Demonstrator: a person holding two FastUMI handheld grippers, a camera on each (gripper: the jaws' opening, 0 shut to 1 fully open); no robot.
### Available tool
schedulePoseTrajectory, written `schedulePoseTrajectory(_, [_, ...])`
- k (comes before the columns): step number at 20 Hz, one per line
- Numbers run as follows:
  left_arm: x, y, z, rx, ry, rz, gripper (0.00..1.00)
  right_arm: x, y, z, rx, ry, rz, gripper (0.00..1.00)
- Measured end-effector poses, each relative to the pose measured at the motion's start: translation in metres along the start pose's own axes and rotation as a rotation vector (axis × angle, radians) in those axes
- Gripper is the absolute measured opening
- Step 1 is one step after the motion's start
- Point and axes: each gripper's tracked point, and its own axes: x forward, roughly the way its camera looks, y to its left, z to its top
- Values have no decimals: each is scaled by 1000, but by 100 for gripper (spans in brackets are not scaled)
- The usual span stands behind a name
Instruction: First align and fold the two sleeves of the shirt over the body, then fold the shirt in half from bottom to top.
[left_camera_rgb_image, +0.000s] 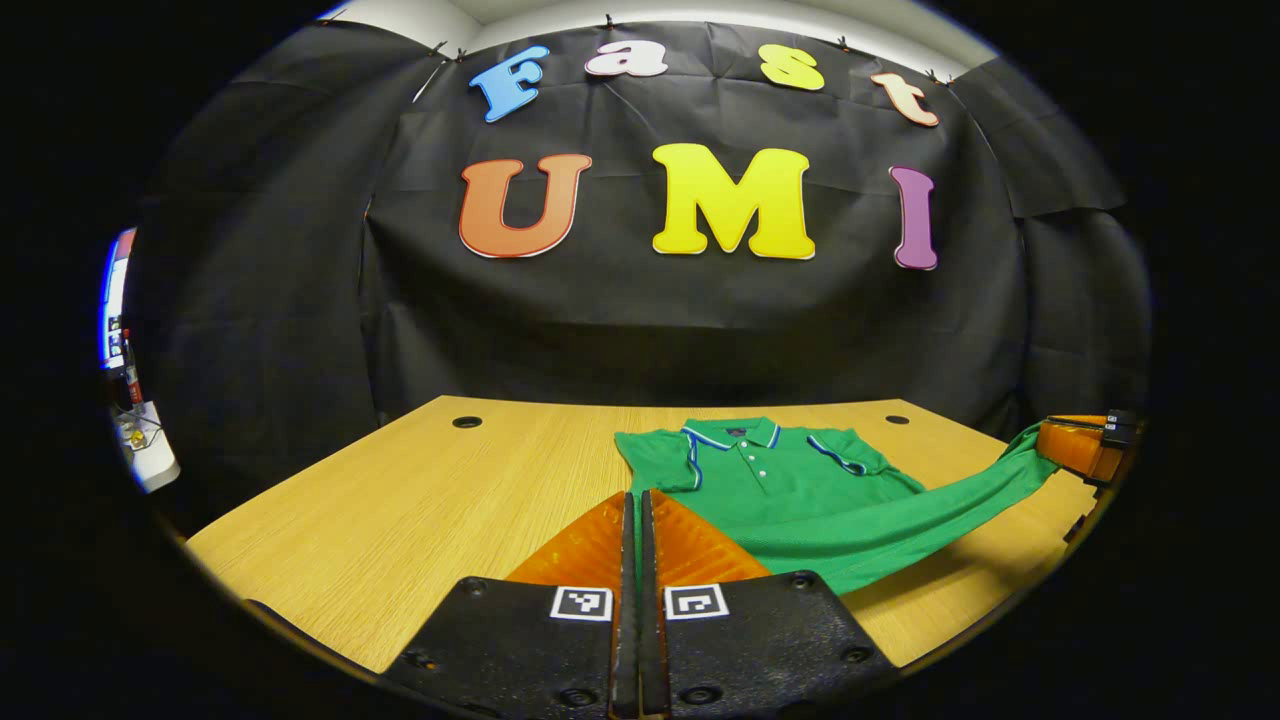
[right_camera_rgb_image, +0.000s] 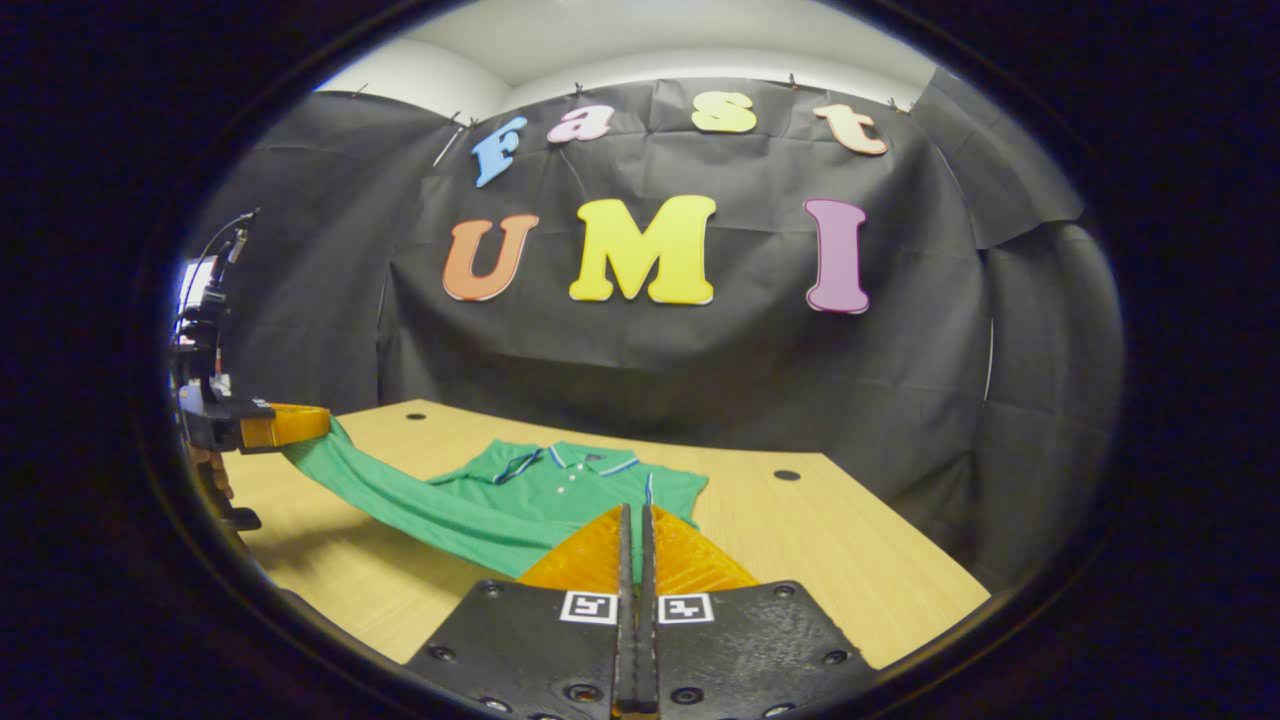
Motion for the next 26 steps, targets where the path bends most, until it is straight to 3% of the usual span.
schedulePoseTrajectory(2, [38,1,18,8,-15,-7,6,39,2,13,-24,-13,16,0])
schedulePoseTrajectory(5, [100,2,24,4,2,-21,7,99,-5,25,-35,-40,-23,0])
schedulePoseTrajectory(11, [223,4,10,23,8,-29,7,222,-8,16,34,-17,-29,0])
schedulePoseTrajectory(16, [302,6,-5,-2,10,-63,7,316,-34,-18,49,49,-95,0])
schedulePoseTrajectory(23, [386,-18,-9,37,13,-132,6,403,-64,-29,124,86,-106,0])
schedulePoseTrajectory(26, [393,-17,-26,80,59,-127,7,420,-67,-37,116,99,-111,0])
